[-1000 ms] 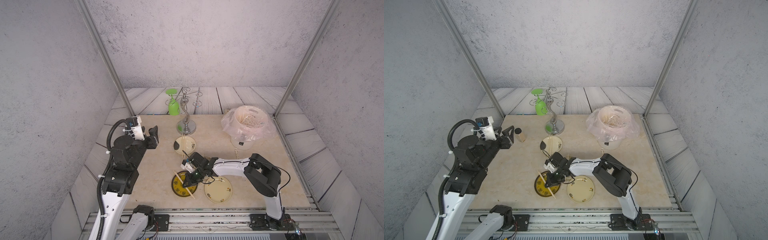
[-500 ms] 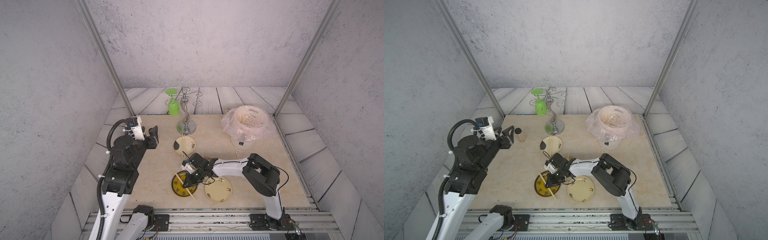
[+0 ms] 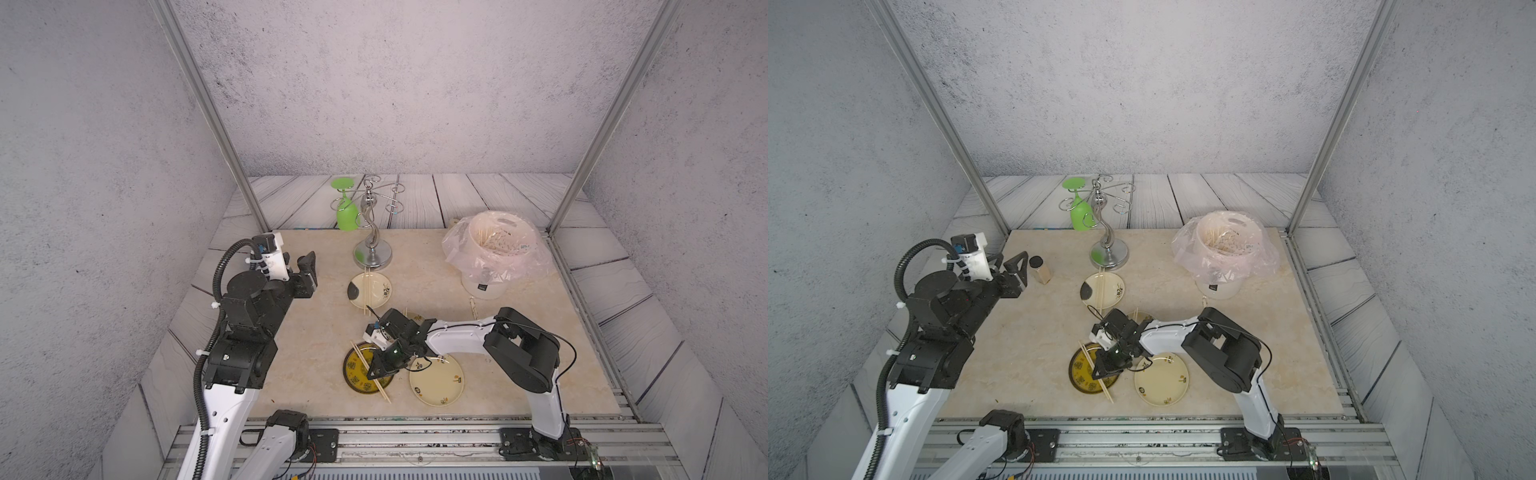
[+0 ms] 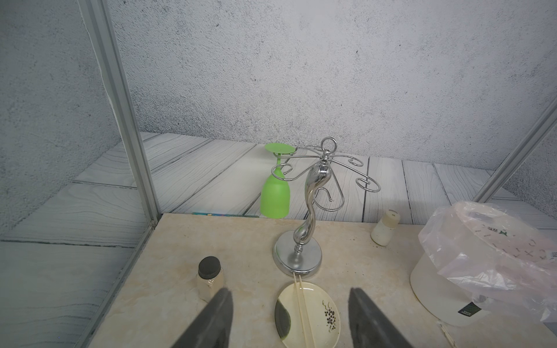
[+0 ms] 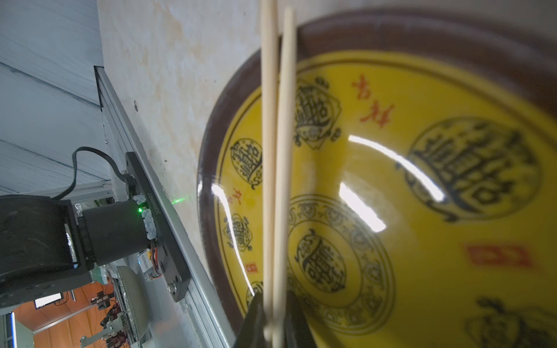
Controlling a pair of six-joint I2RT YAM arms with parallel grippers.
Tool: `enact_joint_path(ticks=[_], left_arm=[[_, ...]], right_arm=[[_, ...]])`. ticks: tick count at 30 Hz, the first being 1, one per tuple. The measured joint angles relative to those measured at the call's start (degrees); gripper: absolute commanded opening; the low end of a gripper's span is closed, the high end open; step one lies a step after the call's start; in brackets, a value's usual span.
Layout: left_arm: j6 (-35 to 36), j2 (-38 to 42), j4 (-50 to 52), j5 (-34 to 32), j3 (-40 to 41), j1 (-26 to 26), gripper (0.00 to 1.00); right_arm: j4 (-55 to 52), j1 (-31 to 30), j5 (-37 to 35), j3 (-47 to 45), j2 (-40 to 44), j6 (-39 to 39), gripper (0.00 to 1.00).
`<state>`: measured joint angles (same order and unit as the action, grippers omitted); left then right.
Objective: Remove the packaging of disposable chopsticks
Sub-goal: Place the disposable chopsticks on the plate.
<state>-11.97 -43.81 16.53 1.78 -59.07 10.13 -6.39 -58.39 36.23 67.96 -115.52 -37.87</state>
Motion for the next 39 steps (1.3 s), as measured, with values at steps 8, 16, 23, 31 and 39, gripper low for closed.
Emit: enact_joint_path(ticks=[8, 16, 23, 31, 39], left_arm=[[0.0, 0.0, 0.0, 0.0, 0.0, 0.0, 0.63], [0.2, 0.0, 0.0, 0.0, 0.0, 0.0, 0.63], [0.1, 0.1, 0.0, 0.0, 0.0, 0.0, 0.63], [0.1, 0.1, 0.0, 0.0, 0.0, 0.0, 0.63], [0.1, -0.4, 0.0, 0.7, 0.0, 0.8, 0.59]], right_arm=[[-1.0, 0.0, 0.0, 0.8, 0.1, 0.9, 0.30], [-3.1, 0.0, -1.1, 1.9, 0.9, 2.4, 0.54], [-6.3, 0.0, -4.2, 1.9, 3.6, 2.9, 0.58], [-10.2, 0.0, -7.7, 1.8, 10.3, 4.0, 0.60], [-15.1, 0.0, -12.3, 1.0, 19.2, 5.1, 0.60]])
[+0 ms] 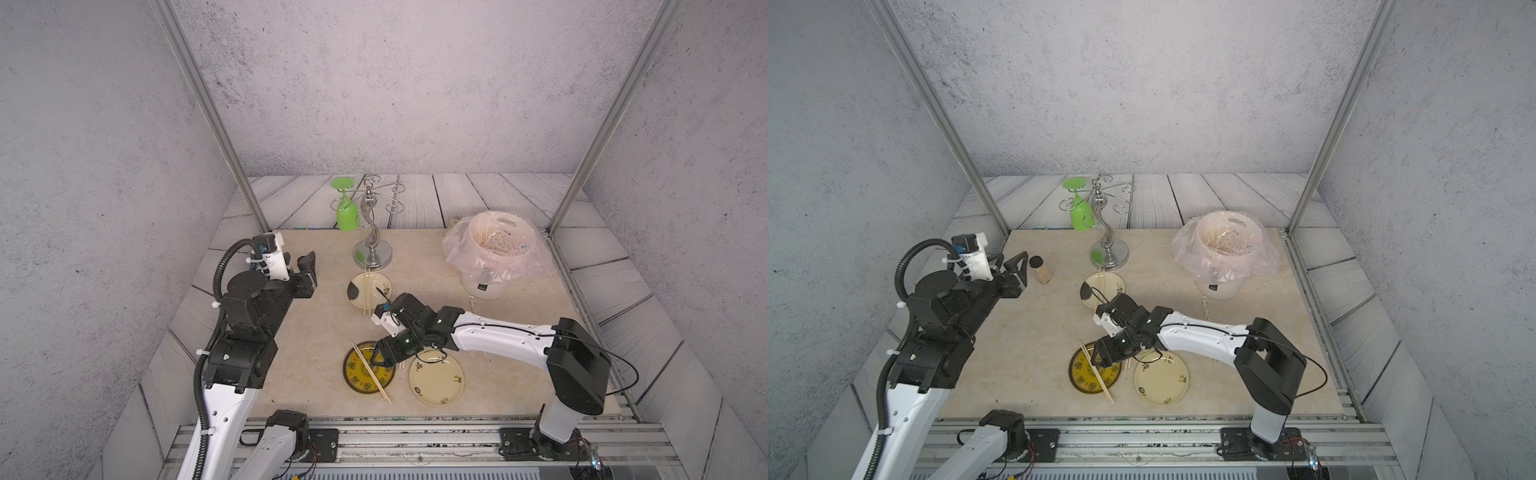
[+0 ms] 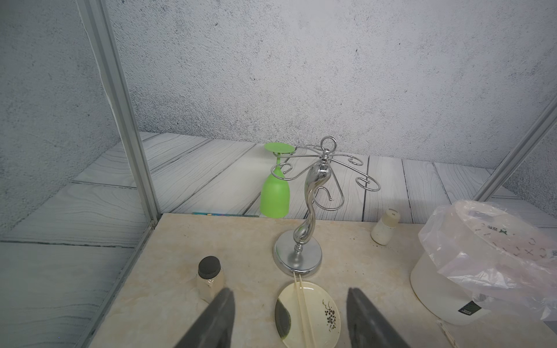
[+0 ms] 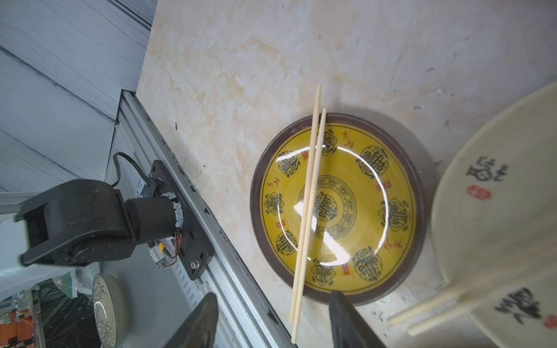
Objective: Remove the packaging of disposable chopsticks
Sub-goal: Place the disposable chopsticks on the plate.
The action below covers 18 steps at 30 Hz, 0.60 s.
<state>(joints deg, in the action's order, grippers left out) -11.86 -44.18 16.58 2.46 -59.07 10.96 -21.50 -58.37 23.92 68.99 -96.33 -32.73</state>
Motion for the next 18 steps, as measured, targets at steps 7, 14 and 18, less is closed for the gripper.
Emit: enact_joint_path(ticks=[7, 14, 18], left_arm=[[-2.1, -4.5, -0.2, 2.4, 0.3, 12.9, 0.58], [-3.2, -13.7, -3.6, -0.7, 3.2, 32.4, 0.60], [-4.3, -18.0, -6.4, -0.7, 5.0, 34.6, 0.60]], right_arm=[[-7.7, 2.8, -13.8, -4.4, 19.1, 0.2, 0.65], [-16.1, 19.8, -26.9, -18.1, 39.5, -2.6, 0.69], [-20.2, 25.4, -32.1, -26.1, 44.6, -4.6, 0.74]])
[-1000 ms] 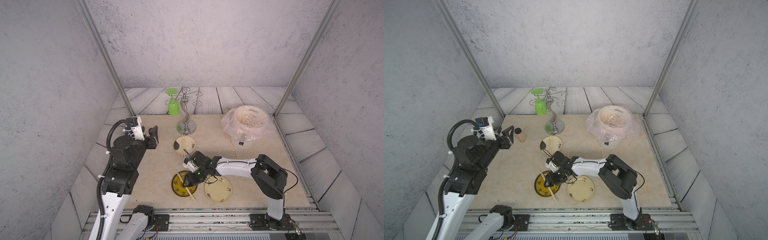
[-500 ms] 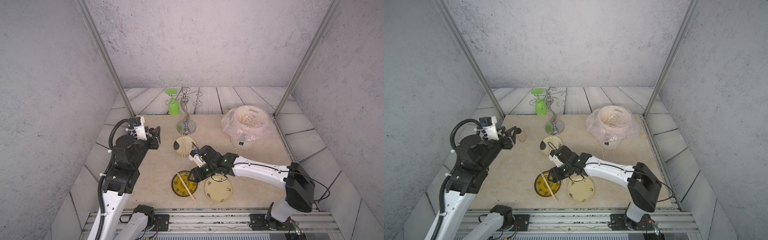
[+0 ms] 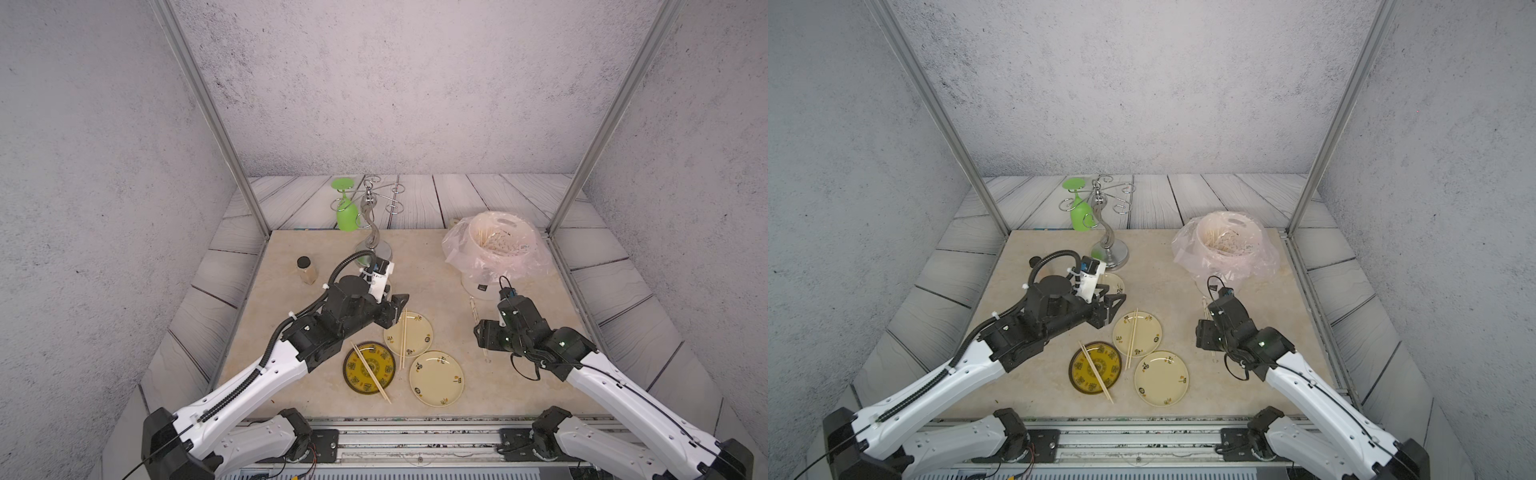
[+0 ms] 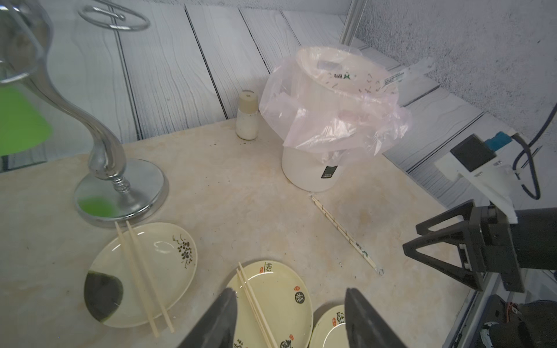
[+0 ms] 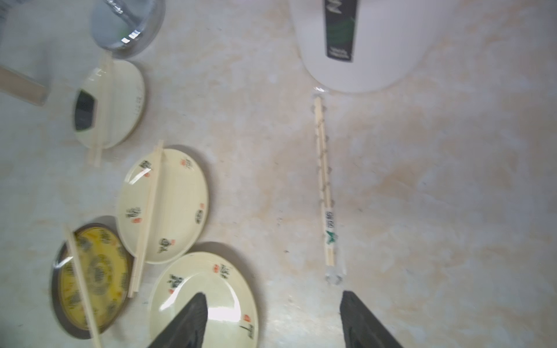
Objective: Remove the packaging of disposable chopsticks
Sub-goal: Place the disposable chopsticks on the plate, then pick up the disposable chopsticks from the center of the board.
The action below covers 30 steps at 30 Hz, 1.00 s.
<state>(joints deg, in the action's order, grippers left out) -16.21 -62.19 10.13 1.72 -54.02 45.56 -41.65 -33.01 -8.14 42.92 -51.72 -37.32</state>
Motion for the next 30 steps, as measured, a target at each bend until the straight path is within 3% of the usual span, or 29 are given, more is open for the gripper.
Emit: enact_joint_path(ticks=[8, 19, 30], left_arm=[[-1.7, -2.5, -2.2, 0.0, 0.2, 0.3, 0.60], [-1.6, -2.7, -1.3, -1.8, 0.2, 0.3, 0.61], [-1.4, -2.1, -1.0, -4.0, 0.5, 0.3, 0.61]], right_arm=[[1.0, 3.6, -5.2, -5.2, -4.7, -2.0, 0.73], [10.0, 5.8, -2.7, -4.2, -20.7, -1.7, 0.70], [15.7, 5.8, 1.2, -2.9, -30.9, -1.6, 0.47]])
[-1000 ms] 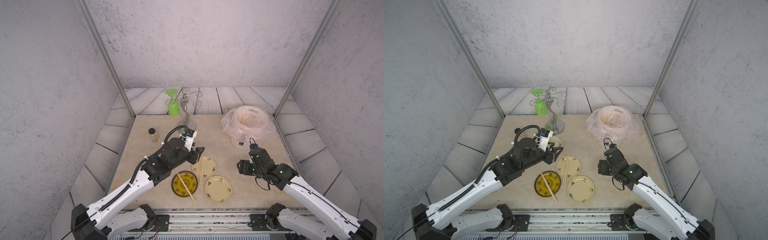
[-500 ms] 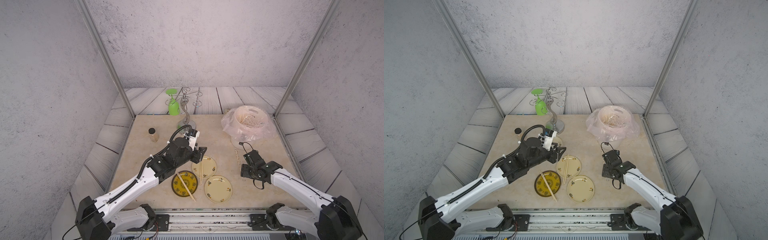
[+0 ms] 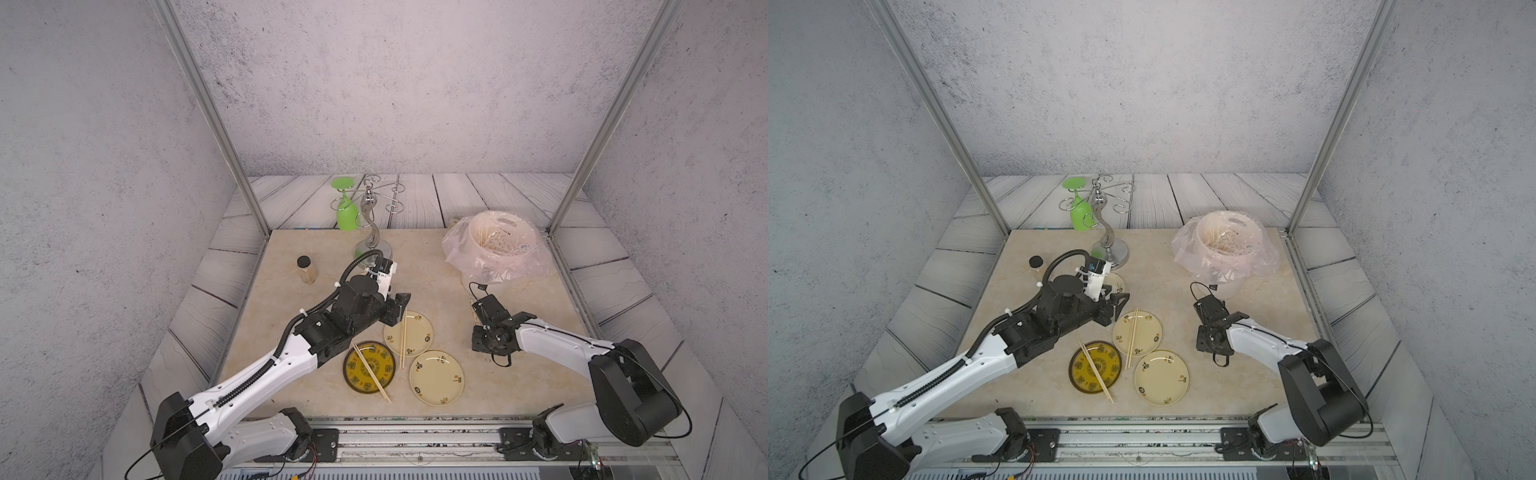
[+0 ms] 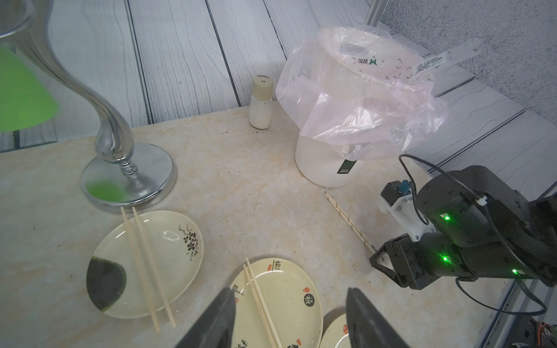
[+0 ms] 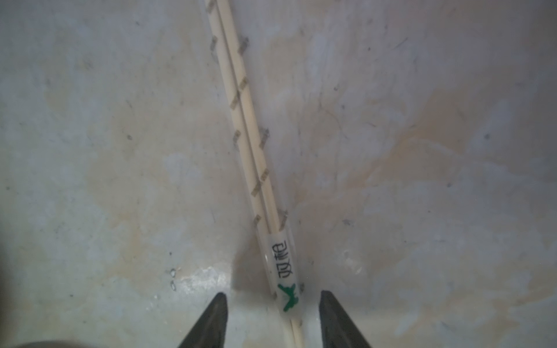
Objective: Remove the packaging of disposable chopsticks
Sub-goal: Pick up the disposable chopsticks from the center of the board.
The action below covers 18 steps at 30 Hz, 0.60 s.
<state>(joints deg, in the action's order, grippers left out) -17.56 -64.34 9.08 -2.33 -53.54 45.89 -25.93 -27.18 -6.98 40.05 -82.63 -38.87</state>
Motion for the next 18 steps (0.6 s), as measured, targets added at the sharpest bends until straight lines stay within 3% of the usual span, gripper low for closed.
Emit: enact_joint_path(ticks=[13, 18], left_arm=[[0.7, 3.9, 0.2, -1.3, 0.5, -0.1, 0.62], [0.9, 6.2, 0.2, -1.8, 1.1, -0.5, 0.62]], right_arm=[[-1.8, 0.0, 1.9, 2.1, -2.7, 0.8, 0.30], [-2.7, 0.0, 2.3, 3.0, -3.6, 1.6, 0.28]])
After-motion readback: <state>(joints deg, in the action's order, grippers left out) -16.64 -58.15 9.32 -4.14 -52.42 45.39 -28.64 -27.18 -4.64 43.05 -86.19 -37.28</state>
